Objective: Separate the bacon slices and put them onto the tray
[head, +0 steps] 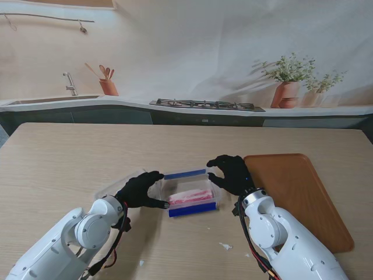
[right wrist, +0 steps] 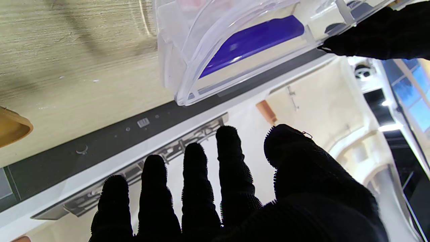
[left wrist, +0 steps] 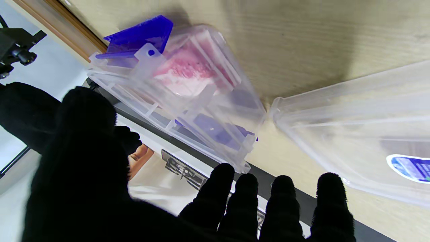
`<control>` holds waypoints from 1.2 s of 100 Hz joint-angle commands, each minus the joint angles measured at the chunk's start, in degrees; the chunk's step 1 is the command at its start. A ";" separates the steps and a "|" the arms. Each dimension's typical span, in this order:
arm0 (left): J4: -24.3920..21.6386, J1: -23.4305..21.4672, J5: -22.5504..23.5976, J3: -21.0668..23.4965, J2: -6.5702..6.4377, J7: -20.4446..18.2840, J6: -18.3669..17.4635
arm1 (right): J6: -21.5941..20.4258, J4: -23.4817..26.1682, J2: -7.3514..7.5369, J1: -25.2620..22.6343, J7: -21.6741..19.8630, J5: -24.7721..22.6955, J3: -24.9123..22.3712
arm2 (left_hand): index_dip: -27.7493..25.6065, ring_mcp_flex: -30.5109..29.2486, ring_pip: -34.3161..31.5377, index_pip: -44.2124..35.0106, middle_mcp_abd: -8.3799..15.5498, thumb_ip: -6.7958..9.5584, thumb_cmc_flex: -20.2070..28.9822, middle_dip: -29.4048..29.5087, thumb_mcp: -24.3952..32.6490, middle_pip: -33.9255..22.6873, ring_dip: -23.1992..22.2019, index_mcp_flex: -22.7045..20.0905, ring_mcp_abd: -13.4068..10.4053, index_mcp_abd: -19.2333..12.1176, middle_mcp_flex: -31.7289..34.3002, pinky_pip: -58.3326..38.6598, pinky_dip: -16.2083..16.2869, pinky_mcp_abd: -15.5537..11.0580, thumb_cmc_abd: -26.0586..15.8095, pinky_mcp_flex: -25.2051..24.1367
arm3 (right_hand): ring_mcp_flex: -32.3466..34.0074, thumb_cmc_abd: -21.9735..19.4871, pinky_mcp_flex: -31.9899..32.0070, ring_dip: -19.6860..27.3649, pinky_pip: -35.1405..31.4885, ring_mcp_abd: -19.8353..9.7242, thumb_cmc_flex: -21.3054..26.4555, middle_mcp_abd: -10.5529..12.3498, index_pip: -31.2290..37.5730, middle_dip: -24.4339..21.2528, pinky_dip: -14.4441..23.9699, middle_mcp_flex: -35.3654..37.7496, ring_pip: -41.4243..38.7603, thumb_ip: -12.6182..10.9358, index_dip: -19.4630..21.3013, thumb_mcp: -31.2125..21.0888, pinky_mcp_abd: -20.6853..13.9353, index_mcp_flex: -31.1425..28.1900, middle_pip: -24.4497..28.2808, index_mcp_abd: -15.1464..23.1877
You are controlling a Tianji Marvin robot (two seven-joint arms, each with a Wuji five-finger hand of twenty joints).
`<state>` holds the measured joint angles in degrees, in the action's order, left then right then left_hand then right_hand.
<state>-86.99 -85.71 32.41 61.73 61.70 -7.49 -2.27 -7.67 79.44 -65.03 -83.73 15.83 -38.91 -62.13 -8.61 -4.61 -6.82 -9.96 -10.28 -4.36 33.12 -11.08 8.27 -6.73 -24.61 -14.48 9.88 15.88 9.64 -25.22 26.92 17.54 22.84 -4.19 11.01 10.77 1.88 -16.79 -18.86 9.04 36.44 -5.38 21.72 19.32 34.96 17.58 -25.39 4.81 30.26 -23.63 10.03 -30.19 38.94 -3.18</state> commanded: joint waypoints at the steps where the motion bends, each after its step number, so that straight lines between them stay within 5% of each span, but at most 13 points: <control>1: 0.23 0.08 0.28 -0.26 -0.03 -1.14 0.04 | -0.02 0.20 -0.34 -0.27 -0.88 0.14 0.15 | 0.65 2.70 1.54 0.86 0.40 2.53 0.96 -0.56 -1.45 0.98 0.72 1.54 -0.91 0.70 -1.42 1.58 -0.35 -0.96 -0.38 -0.77 | -0.37 0.79 0.22 0.46 1.37 -1.49 -0.69 0.95 -0.25 0.04 0.63 0.10 1.19 -1.78 0.84 -0.94 -1.52 0.26 0.29 1.65; 60: 2.84 2.40 1.44 -3.03 -0.46 -2.76 0.48 | -2.15 2.12 0.14 -0.16 -1.69 -1.61 0.36 | 0.53 2.98 2.27 0.61 0.93 2.95 2.67 -1.45 1.45 2.23 0.51 2.28 -0.54 -0.22 -2.04 1.62 0.45 -0.78 1.48 -0.71 | 0.38 1.83 -0.44 0.33 1.23 -1.23 0.30 -0.04 0.54 0.20 0.52 1.04 0.87 -1.87 0.95 -2.19 -1.33 -2.09 0.56 1.42; 64: 3.04 2.61 1.69 -3.22 -0.52 -2.91 0.32 | -2.83 2.30 0.27 0.02 -1.81 -2.15 0.37 | 0.40 2.93 2.61 0.09 0.93 2.07 -0.10 -2.85 7.68 3.07 -0.08 2.57 -0.55 -0.26 -1.95 1.83 1.14 -0.82 2.83 -0.64 | 1.02 2.11 -0.87 0.17 1.13 -1.17 0.54 -0.27 0.81 0.32 0.50 1.86 0.51 -1.89 1.01 -2.56 -1.28 -2.80 0.86 1.24; 88: 3.37 2.82 1.59 -3.43 -0.44 -2.72 0.73 | -5.66 2.53 1.03 2.65 -5.54 -2.97 2.07 | 0.21 3.01 2.61 -0.25 1.09 2.16 -0.47 -3.14 8.96 2.92 -0.07 2.73 -0.30 -0.51 -2.17 1.68 1.34 -0.60 2.72 -0.74 | 6.91 5.57 -8.19 -3.14 -1.74 0.58 1.60 -0.91 1.90 1.80 0.32 7.03 -5.72 -1.45 0.91 -9.43 0.28 -5.96 3.48 -0.56; 103: 3.43 2.82 1.39 -3.29 -0.34 -2.43 0.87 | -6.00 1.39 1.27 5.34 -7.15 -3.39 4.96 | -0.01 3.26 2.80 -0.68 0.67 2.13 -0.50 -3.31 9.49 2.73 0.23 2.57 2.60 -0.84 -2.05 1.34 1.44 -0.50 2.96 -0.57 | 8.54 7.22 -10.54 -4.67 -3.58 1.05 1.99 -0.98 1.91 2.63 0.81 8.50 -8.78 -1.11 0.83 -12.12 0.71 -6.59 5.29 -1.45; 120: 3.63 3.06 1.41 -3.58 -0.38 -2.55 0.68 | -5.29 -0.01 1.67 8.78 -10.67 -3.32 8.53 | -0.18 2.98 2.49 -1.00 0.68 2.09 -0.64 -3.23 10.01 2.64 0.56 2.56 2.93 -0.98 -1.94 1.20 1.19 -0.30 3.01 -0.56 | 9.97 9.46 -12.82 -6.86 -5.83 1.57 5.95 -1.11 5.28 3.77 1.57 9.81 -13.11 2.11 -1.85 -14.89 0.65 -6.83 8.04 -2.09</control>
<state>-84.11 -82.42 33.73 58.59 61.24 -8.97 -1.82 -13.23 79.36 -63.05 -75.80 7.68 -42.28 -54.18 -8.37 -3.93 -5.41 -9.79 -10.81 -3.87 31.88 -13.40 14.28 -1.97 -24.61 -12.90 12.59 13.71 6.28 -25.20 27.60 17.53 25.34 -4.30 20.07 18.78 -10.24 -22.46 -23.25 9.53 39.72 -5.89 25.32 22.22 35.04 26.14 -36.71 4.81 29.58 -36.34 10.17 -36.77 44.83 -4.53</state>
